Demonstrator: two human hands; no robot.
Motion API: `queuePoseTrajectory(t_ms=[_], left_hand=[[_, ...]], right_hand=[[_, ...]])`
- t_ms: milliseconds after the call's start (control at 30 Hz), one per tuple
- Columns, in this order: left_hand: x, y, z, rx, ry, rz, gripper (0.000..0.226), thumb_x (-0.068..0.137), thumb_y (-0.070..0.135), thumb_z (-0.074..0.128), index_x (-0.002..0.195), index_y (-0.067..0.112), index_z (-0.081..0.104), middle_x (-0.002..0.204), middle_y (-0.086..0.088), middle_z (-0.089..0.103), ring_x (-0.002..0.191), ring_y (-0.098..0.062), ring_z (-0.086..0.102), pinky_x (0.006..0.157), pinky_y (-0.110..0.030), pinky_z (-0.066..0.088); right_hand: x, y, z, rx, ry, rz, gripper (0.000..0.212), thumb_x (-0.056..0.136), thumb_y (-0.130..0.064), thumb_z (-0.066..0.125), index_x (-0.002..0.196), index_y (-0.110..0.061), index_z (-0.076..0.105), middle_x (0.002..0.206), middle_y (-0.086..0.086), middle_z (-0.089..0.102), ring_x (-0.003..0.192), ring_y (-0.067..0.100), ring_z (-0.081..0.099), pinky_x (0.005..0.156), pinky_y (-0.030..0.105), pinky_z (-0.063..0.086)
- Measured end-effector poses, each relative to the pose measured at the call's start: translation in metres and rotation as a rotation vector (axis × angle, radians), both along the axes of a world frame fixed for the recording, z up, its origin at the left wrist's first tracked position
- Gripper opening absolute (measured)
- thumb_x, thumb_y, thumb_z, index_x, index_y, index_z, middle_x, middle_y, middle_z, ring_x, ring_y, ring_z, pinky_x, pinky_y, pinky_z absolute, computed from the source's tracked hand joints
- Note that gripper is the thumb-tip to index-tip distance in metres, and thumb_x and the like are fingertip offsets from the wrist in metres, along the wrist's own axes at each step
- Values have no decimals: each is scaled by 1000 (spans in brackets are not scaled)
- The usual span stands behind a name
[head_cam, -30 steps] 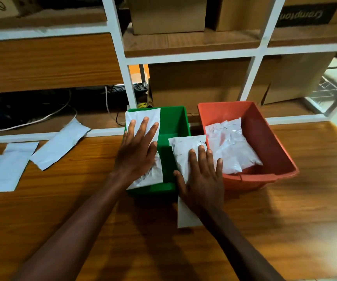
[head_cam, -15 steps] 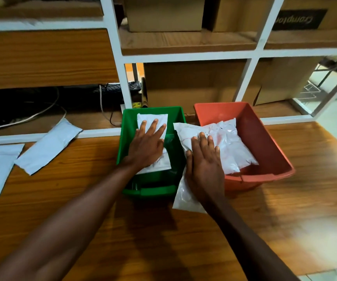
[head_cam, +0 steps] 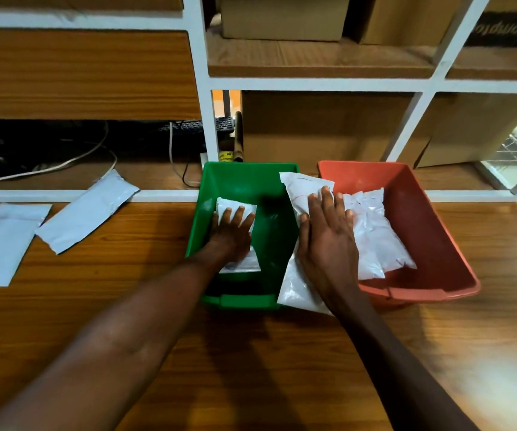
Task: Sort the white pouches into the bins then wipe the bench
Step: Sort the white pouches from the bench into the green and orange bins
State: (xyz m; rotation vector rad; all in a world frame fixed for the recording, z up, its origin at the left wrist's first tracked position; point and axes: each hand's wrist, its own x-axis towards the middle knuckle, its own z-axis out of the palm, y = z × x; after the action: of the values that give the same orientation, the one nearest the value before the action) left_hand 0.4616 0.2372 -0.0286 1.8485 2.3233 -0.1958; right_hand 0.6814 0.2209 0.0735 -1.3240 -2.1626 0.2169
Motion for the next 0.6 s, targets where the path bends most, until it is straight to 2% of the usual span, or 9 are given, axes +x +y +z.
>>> queuePoseTrajectory(t_ms=[167, 400, 500, 600], left_hand=[[-3, 1, -8, -96, 79, -29, 65, 102, 47, 25, 157, 28, -4, 166, -2, -6, 151, -32, -1, 117, -59, -1], [6, 12, 21, -89, -6, 7, 67, 102, 54, 21, 157, 28, -7, 166, -2, -10, 151, -32, -2, 119, -57, 2], [5, 4, 59, 56, 3, -12, 66, 102, 54, 17, 157, 26, -6, 166, -5, -6, 152, -34, -1, 119, -57, 5], [-6, -26, 94, 352, 36, 32, 64, 101, 53, 15, 158, 25, 5, 166, -5, 7, 152, -31, 4, 120, -54, 5]], right_hand=[[1, 6, -3, -18, -2, 2, 55, 104, -36, 25, 149, -10, 43, 162, 12, 30, 153, 30, 19, 121, 39, 4], [-10, 10, -2, -33, 1, 36, 54, 104, -33, 25, 150, -9, 40, 162, 14, 31, 152, 31, 21, 125, 47, 15], [-25, 16, 2, -9, -9, 61, 52, 103, -31, 27, 147, -9, 44, 160, 15, 34, 151, 33, 23, 123, 50, 19], [-43, 18, 6, 18, -48, 86, 50, 103, -31, 28, 144, -9, 46, 159, 15, 35, 151, 34, 24, 122, 51, 22]])
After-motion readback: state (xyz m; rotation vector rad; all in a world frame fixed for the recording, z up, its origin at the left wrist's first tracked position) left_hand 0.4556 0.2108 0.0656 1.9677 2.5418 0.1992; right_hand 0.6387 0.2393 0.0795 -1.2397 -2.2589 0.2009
